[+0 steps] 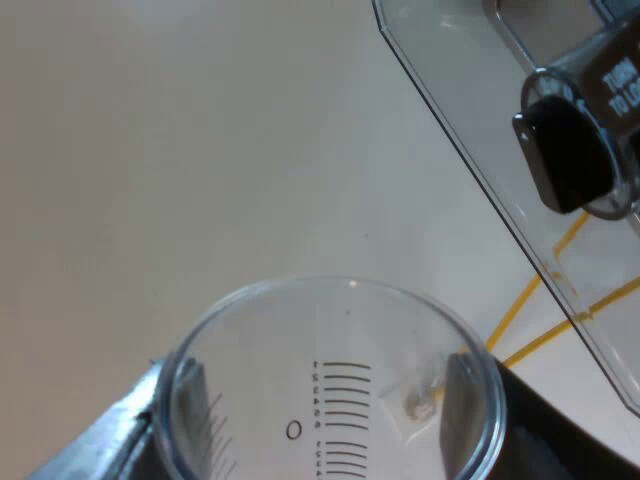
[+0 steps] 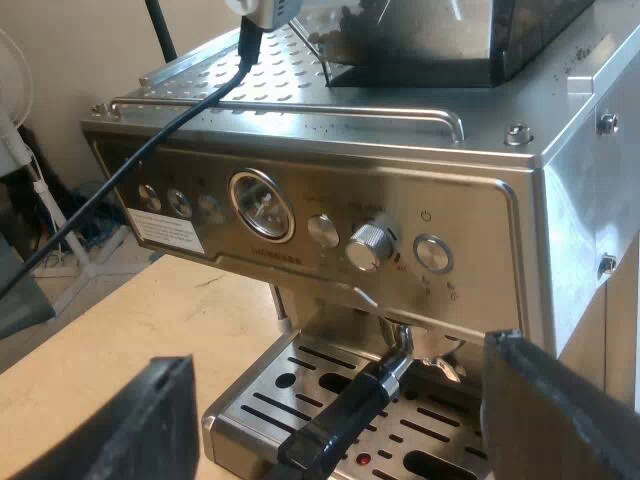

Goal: Pour the beans into the coffee machine

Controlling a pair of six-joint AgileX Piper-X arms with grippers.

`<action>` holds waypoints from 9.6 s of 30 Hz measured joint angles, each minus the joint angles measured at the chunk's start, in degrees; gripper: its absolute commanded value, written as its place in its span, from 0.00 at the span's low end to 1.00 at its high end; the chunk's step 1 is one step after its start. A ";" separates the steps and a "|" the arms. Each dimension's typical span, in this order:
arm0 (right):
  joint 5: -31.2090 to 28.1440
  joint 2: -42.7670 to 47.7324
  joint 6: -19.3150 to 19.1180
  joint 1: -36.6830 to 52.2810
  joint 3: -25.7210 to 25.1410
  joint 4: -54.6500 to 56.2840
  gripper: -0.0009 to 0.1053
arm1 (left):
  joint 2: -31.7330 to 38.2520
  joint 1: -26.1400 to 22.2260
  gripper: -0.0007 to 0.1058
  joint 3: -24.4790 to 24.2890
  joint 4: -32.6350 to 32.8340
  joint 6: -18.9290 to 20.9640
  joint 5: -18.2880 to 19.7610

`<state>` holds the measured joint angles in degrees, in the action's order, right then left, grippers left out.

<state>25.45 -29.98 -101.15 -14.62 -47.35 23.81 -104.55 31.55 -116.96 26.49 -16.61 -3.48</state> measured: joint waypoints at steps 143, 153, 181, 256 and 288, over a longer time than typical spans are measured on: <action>6.08 0.00 -7.08 0.00 1.58 8.31 0.59 | 54.19 -39.54 0.25 71.71 -4.18 110.72 19.97; 7.78 0.00 -7.60 -0.11 5.14 8.25 0.59 | 54.19 -39.54 0.25 83.51 -19.60 111.12 22.29; -0.34 0.00 -8.91 -12.98 9.07 4.23 0.59 | 47.47 -39.54 0.25 101.70 -51.43 111.36 23.55; -0.22 0.00 -8.91 -12.98 9.07 5.69 0.59 | 16.70 -39.54 0.25 101.54 -81.29 111.82 27.44; -0.22 0.00 -8.91 -12.98 9.07 5.69 0.59 | 13.11 -39.54 0.25 100.31 -83.67 111.42 26.78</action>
<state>25.23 -29.98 -110.06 -27.60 -38.28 29.50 -91.44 -7.99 -16.65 -57.18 94.82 23.31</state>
